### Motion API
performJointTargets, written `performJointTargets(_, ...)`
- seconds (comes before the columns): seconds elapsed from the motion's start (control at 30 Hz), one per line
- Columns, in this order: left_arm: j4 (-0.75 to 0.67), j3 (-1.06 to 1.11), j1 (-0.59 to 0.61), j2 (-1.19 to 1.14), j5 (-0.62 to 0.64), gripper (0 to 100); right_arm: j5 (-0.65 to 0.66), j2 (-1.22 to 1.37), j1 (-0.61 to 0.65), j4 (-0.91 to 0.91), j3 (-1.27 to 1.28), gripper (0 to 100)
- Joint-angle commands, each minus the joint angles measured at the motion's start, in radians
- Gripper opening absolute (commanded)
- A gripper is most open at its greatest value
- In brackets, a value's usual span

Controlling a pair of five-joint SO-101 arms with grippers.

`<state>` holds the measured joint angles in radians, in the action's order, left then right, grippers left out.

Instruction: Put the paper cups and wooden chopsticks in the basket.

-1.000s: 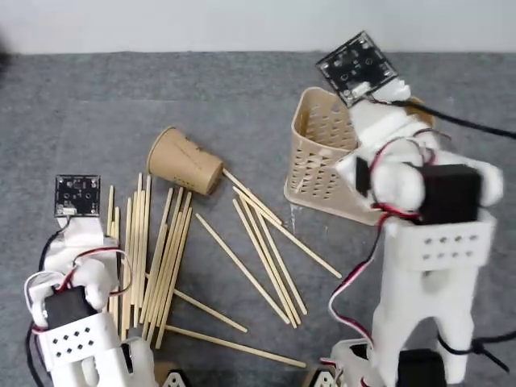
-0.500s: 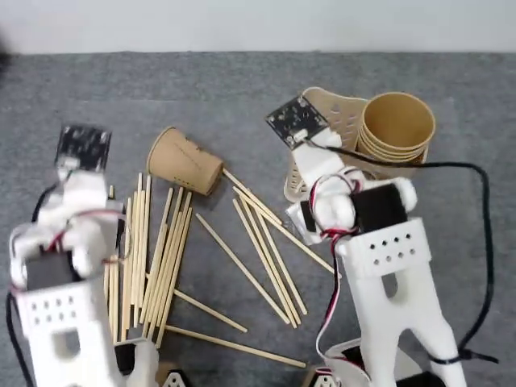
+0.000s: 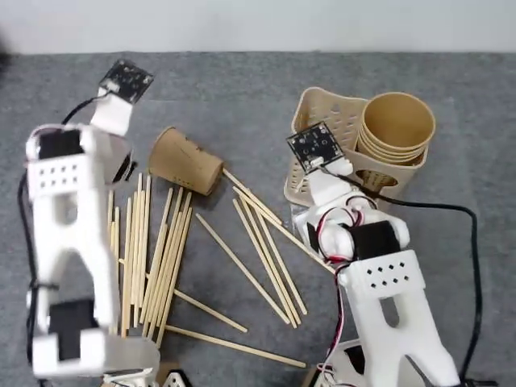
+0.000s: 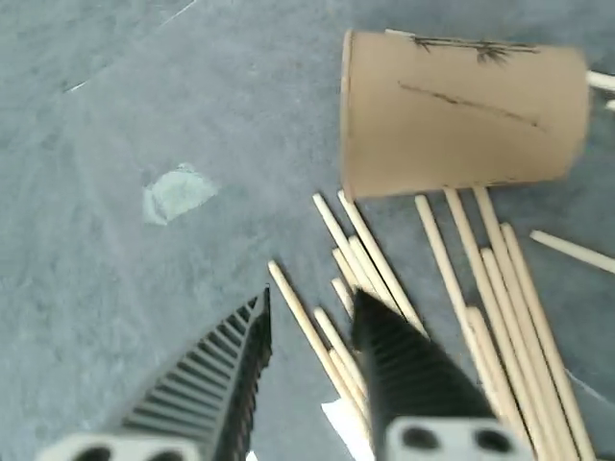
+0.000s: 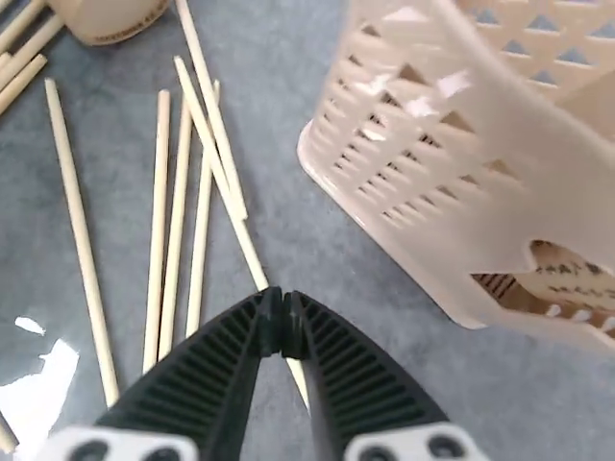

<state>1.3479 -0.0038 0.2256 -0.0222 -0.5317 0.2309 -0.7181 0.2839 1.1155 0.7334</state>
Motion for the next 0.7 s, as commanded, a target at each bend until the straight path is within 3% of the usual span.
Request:
performJointTargets(0.0,0.002,-0.182,-0.017,-0.146,-0.018,24,-0.014,-0.035,-0.015,-0.047,0.000,1.6)
performJointTargets(0.37,-0.130,-0.536,0.032,-0.537,-0.014,18,-0.014,-0.035,-0.012,-0.050,0.011,1.6)
performJointTargets(0.67,-0.127,-0.700,0.037,-0.658,0.037,16,-0.014,-0.035,-0.012,-0.050,0.011,1.6)
